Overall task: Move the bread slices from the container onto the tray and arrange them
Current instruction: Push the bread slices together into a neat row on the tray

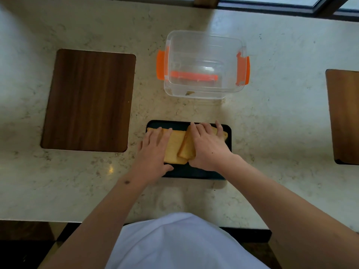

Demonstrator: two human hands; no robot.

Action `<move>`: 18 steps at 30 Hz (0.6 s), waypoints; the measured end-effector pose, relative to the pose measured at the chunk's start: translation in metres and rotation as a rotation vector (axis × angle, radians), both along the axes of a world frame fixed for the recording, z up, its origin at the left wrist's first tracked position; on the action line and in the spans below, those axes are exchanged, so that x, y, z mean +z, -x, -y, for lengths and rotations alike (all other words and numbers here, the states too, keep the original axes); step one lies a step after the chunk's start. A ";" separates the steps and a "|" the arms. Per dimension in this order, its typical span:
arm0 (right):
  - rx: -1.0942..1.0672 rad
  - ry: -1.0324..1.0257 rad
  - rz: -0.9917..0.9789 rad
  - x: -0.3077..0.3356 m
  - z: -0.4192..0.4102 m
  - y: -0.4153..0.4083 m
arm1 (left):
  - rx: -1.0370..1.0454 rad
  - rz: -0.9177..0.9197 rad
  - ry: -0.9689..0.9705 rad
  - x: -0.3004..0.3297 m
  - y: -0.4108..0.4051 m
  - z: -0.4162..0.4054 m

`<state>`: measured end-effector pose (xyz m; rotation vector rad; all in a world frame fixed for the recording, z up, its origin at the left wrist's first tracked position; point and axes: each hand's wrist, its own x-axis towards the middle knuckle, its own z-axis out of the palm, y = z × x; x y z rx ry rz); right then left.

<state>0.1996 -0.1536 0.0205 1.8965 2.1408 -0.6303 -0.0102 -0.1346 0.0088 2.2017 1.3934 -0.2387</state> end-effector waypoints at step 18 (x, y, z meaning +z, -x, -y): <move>0.141 -0.068 -0.136 -0.006 0.008 -0.005 | 0.075 0.089 0.054 0.006 0.011 -0.015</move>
